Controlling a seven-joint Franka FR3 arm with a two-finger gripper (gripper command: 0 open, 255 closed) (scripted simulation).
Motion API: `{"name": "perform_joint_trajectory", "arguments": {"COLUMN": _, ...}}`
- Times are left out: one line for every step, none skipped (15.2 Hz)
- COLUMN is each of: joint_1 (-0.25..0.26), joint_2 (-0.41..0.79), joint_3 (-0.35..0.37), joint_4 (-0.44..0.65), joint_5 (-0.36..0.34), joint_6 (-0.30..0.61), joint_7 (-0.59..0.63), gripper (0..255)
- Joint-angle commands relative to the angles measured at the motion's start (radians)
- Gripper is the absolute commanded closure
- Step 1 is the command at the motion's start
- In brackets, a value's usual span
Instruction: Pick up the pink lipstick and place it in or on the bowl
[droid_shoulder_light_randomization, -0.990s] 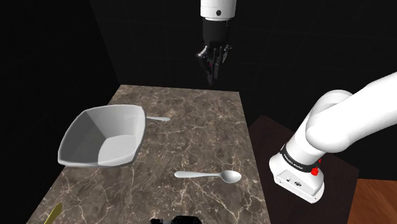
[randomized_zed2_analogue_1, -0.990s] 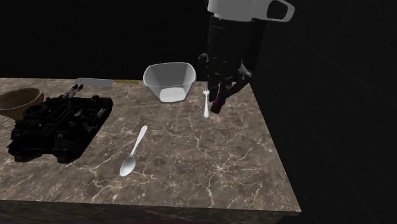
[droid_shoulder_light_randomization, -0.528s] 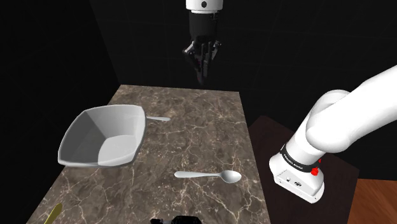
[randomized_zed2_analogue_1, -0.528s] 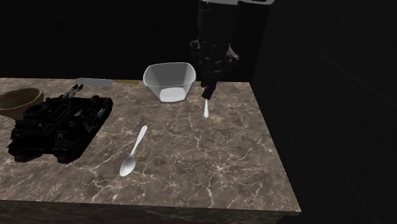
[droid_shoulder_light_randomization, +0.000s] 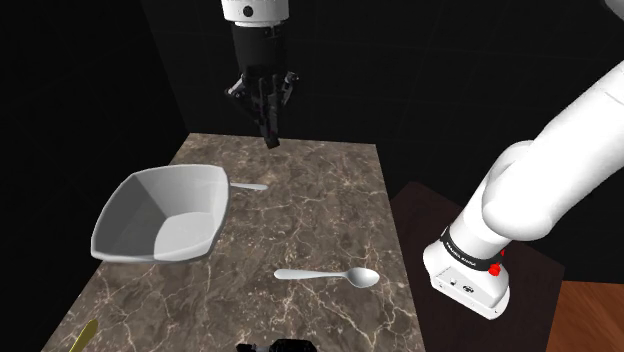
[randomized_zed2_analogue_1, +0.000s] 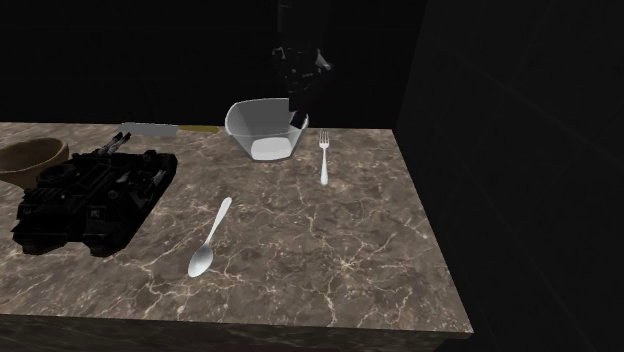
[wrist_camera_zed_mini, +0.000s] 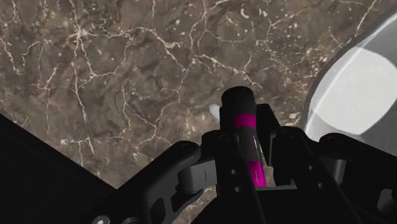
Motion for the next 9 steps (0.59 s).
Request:
{"name": "perform_joint_trajectory", "arguments": {"joint_1": 0.014, "joint_2": 0.074, "joint_3": 0.037, "joint_4": 0.075, "joint_5": -0.026, "joint_6": -0.002, "joint_7": 0.062, "gripper": 255}}
{"name": "perform_joint_trajectory", "arguments": {"joint_1": 0.022, "joint_2": 0.113, "joint_3": 0.054, "joint_4": 0.114, "joint_5": -0.042, "joint_6": -0.003, "joint_7": 0.091, "gripper": 255}}
{"name": "perform_joint_trajectory", "arguments": {"joint_1": 0.032, "joint_2": 0.153, "joint_3": 0.069, "joint_4": 0.154, "joint_5": -0.061, "joint_6": -0.006, "joint_7": 0.120, "gripper": 255}}
{"name": "perform_joint_trajectory", "arguments": {"joint_1": 0.044, "joint_2": 0.194, "joint_3": 0.084, "joint_4": 0.196, "joint_5": -0.082, "joint_6": -0.011, "joint_7": 0.150, "gripper": 255}}
{"name": "perform_joint_trajectory", "arguments": {"joint_1": 0.058, "joint_2": 0.237, "joint_3": 0.097, "joint_4": 0.240, "joint_5": -0.104, "joint_6": -0.017, "joint_7": 0.179, "gripper": 255}}
{"name": "perform_joint_trajectory", "arguments": {"joint_1": 0.074, "joint_2": 0.281, "joint_3": 0.108, "joint_4": 0.287, "joint_5": -0.128, "joint_6": -0.025, "joint_7": 0.209, "gripper": 255}}
{"name": "perform_joint_trajectory", "arguments": {"joint_1": 0.093, "joint_2": 0.327, "joint_3": 0.118, "joint_4": 0.337, "joint_5": -0.153, "joint_6": -0.035, "joint_7": 0.237, "gripper": 255}}
{"name": "perform_joint_trajectory", "arguments": {"joint_1": 0.115, "joint_2": 0.374, "joint_3": 0.126, "joint_4": 0.389, "joint_5": -0.179, "joint_6": -0.047, "joint_7": 0.266, "gripper": 255}}
{"name": "perform_joint_trajectory", "arguments": {"joint_1": 0.140, "joint_2": 0.422, "joint_3": 0.131, "joint_4": 0.445, "joint_5": -0.206, "joint_6": -0.061, "joint_7": 0.292, "gripper": 255}}
